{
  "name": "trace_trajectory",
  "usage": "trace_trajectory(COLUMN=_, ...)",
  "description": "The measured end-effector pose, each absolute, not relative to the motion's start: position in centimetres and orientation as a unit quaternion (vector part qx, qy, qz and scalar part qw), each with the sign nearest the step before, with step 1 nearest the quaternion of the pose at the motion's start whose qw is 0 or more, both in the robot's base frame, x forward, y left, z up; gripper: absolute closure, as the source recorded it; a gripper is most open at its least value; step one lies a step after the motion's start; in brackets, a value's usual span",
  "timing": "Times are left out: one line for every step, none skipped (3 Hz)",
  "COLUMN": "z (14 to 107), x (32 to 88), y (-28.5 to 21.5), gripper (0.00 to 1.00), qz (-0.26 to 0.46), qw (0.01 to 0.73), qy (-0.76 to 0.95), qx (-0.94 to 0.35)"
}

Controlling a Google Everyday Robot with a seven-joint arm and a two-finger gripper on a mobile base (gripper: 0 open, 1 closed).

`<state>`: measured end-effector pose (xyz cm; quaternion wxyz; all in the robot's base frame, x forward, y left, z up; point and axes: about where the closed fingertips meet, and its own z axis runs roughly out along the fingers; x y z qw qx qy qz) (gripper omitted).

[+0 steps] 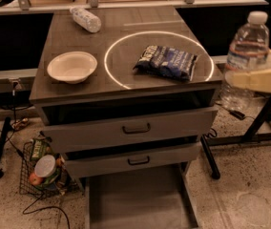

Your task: Place water bottle into bottom drawer

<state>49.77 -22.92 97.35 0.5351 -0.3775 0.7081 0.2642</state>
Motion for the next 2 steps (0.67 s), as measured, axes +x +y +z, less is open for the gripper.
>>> trace_trajectory(z=89.2, x=45.9, y=-25.1, gripper=1.00, qz=0.280, qw=0.508, qy=0.709, qx=-0.402)
trace_trajectory(z=81.7, x=42.9, y=-27.1, gripper=1.00, qz=0.298, qw=0.494, qy=0.709, qx=-0.406)
